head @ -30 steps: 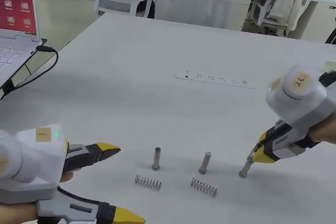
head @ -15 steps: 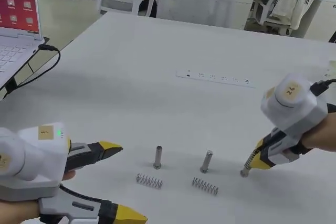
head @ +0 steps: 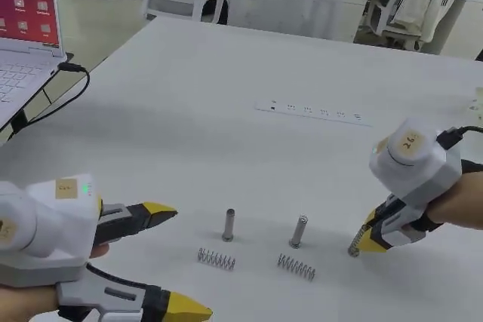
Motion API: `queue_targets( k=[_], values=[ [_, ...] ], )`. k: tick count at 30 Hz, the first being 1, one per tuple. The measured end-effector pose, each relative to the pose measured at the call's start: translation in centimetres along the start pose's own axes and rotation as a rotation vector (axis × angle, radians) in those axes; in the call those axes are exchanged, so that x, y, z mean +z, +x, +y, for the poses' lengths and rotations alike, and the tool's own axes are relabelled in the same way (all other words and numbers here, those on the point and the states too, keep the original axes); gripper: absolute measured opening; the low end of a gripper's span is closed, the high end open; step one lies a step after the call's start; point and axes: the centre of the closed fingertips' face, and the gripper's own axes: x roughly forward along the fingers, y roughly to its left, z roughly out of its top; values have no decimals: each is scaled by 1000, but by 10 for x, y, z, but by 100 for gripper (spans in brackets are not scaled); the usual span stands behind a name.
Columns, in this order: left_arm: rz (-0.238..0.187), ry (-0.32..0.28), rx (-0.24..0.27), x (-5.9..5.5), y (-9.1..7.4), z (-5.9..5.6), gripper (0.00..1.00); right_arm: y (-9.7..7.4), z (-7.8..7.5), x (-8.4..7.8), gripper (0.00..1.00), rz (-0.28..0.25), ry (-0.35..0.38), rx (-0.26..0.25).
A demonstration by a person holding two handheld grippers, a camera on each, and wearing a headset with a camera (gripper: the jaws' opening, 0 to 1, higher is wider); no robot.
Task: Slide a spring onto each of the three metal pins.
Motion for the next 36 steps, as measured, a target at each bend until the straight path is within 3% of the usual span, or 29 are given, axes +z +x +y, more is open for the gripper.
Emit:
queue_targets(
  k=[16, 36],
  values=[
    [-3, -3, -2, -1, 0, 2, 82, 3, 1, -2, 9, 7, 15, 10],
    [-6, -3, -11, 0, 2, 1, 82, -2, 1, -10, 16, 4, 22, -19]
  ],
)
